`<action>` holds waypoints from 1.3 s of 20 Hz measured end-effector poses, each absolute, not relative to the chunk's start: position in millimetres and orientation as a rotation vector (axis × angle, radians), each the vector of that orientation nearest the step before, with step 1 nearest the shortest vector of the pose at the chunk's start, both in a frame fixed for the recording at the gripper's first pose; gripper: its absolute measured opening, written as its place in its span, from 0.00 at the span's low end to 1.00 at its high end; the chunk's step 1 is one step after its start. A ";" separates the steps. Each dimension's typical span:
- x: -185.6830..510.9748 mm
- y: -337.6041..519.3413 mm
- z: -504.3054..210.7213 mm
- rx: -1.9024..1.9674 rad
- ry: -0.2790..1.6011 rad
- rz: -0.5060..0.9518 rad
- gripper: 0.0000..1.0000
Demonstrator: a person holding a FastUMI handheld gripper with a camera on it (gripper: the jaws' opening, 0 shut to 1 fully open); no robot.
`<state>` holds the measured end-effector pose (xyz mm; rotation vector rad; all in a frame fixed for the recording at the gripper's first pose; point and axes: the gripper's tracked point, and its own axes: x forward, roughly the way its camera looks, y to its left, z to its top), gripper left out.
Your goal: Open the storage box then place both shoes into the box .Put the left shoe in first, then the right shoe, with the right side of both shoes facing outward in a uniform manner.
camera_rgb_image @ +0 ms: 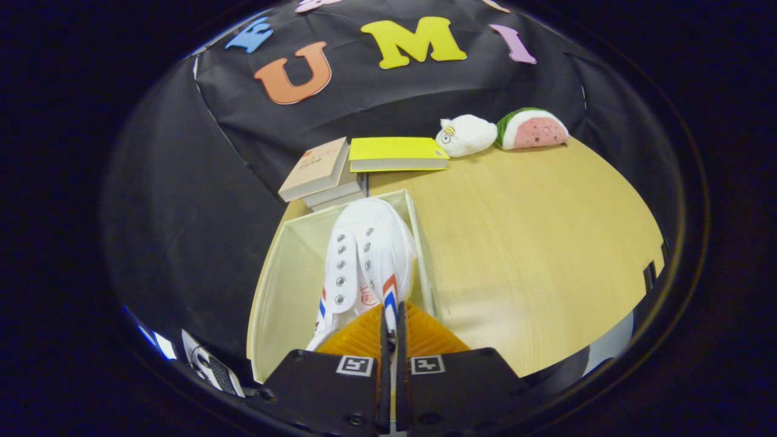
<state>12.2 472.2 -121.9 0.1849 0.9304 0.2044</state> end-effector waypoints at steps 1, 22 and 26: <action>10.9 474.0 -122.6 0.171 0.927 0.214 0.17; -25.3 331.9 52.7 -0.074 -0.002 0.235 0.99; -49.9 271.4 38.7 -0.077 -0.046 0.175 0.99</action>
